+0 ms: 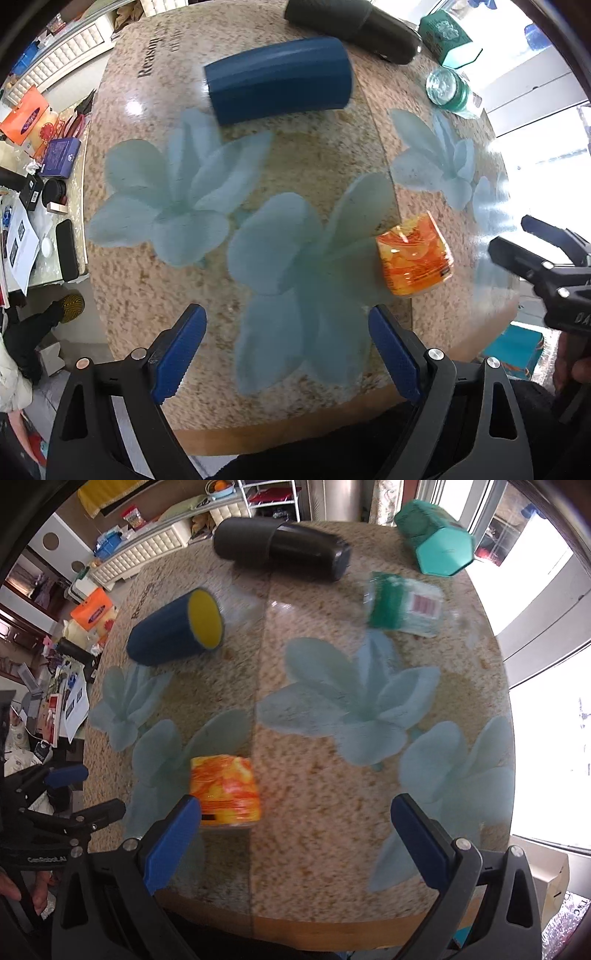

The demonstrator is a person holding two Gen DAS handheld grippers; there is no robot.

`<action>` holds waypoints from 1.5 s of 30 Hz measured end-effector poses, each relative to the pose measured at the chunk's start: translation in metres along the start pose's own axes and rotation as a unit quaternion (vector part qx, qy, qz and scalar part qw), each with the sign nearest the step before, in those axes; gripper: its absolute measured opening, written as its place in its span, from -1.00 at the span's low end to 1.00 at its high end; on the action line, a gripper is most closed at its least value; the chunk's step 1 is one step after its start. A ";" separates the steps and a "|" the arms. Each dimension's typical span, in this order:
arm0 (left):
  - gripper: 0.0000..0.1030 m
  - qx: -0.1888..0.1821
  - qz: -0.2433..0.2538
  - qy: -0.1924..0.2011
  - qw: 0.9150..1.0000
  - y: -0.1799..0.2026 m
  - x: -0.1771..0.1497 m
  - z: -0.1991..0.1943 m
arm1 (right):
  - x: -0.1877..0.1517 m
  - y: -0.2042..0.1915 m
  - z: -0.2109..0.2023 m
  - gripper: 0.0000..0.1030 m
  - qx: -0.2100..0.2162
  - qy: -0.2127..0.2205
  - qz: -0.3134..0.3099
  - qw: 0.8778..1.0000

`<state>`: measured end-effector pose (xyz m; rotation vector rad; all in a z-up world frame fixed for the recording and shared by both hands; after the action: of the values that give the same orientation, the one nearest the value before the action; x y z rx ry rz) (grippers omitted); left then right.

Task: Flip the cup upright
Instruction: 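Close the right gripper on the orange cup while the left gripper withdraws, then rotate the held orange cup with the right gripper until its opening faces up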

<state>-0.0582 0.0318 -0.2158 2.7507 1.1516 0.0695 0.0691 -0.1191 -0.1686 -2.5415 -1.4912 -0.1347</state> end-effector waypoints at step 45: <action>0.78 -0.058 -0.020 -0.027 0.998 -0.070 -0.002 0.025 | 0.049 -0.039 0.164 0.26 0.025 -0.205 0.000 0.978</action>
<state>-0.1057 0.0756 -0.2523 2.6112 1.1512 0.0559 0.0557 -0.0246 -0.3154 -2.6382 -1.5995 0.4481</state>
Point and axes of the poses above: each gripper's, at about its wrist camera, not at the fingertips, and z roughly the way its jaws point, y to its right, x to its top, the point moved 3 cm from there along z, roughly the way its jaws point, and after that the axes turned 13 degrees about -z, right-handed, at the moved point
